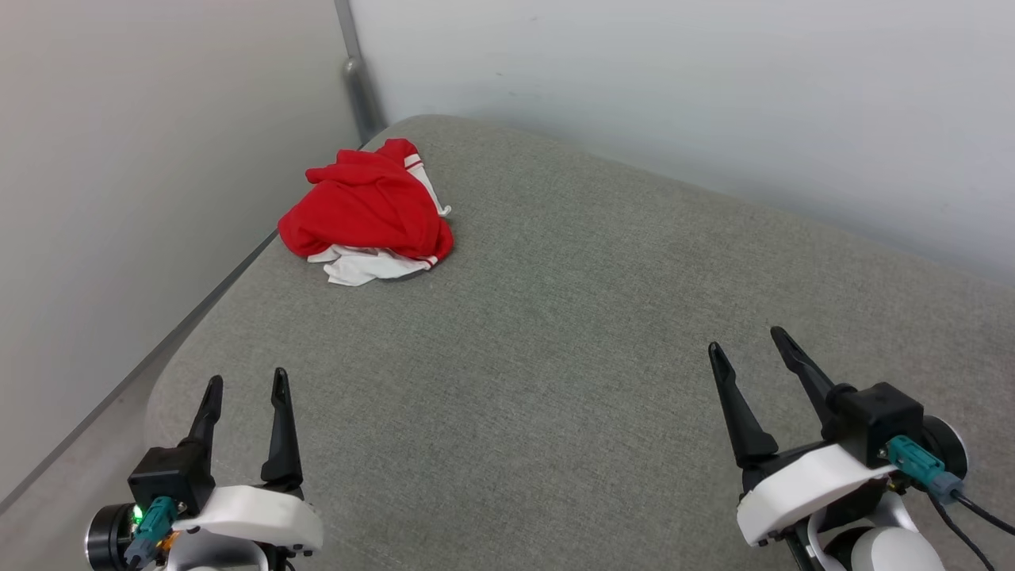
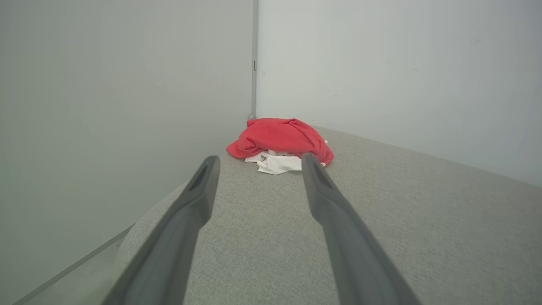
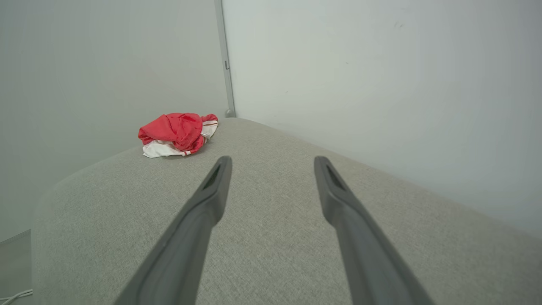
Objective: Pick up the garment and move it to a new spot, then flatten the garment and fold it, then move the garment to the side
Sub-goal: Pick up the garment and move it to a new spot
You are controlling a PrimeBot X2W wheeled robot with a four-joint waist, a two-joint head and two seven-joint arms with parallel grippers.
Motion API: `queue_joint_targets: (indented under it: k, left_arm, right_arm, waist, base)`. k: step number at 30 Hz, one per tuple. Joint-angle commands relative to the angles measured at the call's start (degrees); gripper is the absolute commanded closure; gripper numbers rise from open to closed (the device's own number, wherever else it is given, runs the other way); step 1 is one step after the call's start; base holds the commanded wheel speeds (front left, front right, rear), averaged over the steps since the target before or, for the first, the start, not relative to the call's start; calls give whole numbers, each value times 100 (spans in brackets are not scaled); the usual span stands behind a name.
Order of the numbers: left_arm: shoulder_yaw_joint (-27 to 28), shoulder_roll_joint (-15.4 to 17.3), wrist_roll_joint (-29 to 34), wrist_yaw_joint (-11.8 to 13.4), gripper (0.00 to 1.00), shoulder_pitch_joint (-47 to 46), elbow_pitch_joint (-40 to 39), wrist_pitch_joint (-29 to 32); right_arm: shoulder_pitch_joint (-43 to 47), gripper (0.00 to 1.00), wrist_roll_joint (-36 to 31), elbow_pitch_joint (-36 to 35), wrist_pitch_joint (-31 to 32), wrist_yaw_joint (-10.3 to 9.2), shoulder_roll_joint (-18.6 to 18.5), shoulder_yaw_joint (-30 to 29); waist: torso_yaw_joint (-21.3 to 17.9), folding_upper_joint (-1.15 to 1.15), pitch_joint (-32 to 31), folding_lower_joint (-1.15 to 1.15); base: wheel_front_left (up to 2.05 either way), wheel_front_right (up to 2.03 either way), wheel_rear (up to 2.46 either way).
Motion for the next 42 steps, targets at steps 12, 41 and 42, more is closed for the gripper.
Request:
queue_joint_targets:
  k: [12,41,42]
  left_arm:
    - [281,204,-106,-67,0,-1072,-1,-14]
    - [-237,3821,-2697,-299,0,-4539,2494,5003]
    - [-230,3878,-2737,-299,0,-4511,2571,5118]
  right_arm:
    - [-536,0,-100,-445,238,-3,-86,-25]
    - [-1569,0,23,-1141,50,-2,-163,-497]
    - [-1582,0,30,-1136,33,-2,-158,-488]
  waist:
    - [-716,0,884,0]
    - [-2455,0,3661,0]
    - [-2480,0,3706,0]
  base:
    - [0,0,0]
    - [0,0,0]
    - [0,0,0]
